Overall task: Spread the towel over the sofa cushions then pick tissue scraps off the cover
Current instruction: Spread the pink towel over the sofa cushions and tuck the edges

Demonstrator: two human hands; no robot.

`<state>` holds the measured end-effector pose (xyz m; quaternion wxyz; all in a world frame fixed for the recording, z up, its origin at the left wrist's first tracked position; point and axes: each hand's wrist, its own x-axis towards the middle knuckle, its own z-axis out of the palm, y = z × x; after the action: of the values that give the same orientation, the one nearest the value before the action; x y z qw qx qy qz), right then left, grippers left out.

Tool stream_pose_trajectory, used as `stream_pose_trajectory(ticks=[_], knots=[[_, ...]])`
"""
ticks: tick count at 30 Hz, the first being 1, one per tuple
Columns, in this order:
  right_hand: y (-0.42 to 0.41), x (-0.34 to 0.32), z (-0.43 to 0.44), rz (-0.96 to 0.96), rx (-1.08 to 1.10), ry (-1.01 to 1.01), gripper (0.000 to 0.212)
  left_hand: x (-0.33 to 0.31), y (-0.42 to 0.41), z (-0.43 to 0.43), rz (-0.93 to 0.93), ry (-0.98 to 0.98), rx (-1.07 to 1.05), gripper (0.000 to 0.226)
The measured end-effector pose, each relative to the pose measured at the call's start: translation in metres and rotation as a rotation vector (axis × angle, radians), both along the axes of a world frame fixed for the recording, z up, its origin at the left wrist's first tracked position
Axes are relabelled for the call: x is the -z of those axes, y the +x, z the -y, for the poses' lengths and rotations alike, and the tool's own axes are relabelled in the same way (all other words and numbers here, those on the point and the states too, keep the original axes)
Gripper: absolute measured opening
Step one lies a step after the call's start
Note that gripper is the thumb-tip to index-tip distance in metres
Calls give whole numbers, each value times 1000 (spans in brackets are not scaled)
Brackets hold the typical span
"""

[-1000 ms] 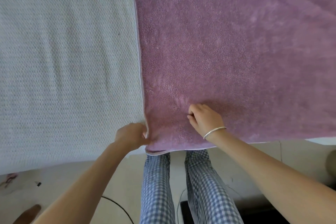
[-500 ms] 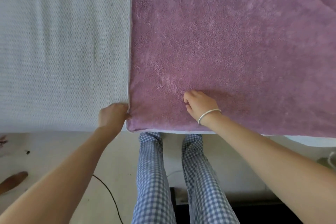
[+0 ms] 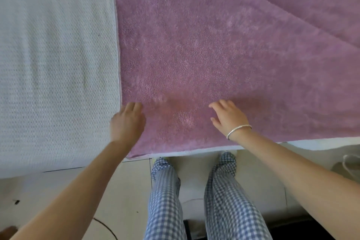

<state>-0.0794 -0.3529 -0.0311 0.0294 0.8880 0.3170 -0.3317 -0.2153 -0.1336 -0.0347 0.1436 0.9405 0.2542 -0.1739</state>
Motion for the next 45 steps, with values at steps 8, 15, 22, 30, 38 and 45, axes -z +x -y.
stream_pose_trajectory(ticks=[8, 15, 22, 30, 38, 45], knots=[[95, -2, 68, 78, 26, -4, 53, 5, 141, 110, 95, -78, 173, 33], [210, -4, 165, 75, 15, 20, 55, 23, 246, 221, 16, -108, 145, 37], [304, 4, 204, 114, 29, 73, 57, 30, 352, 281, 86, -129, 167, 41], [394, 20, 174, 162, 74, 139, 57, 34, 431, 252, 203, -79, 144, 34], [458, 51, 122, 139, 104, 193, 53, 53, 505, 223, 185, -29, 117, 36], [522, 88, 81, 235, 190, 167, 58, 91, 570, 198, 256, 58, -131, 59]])
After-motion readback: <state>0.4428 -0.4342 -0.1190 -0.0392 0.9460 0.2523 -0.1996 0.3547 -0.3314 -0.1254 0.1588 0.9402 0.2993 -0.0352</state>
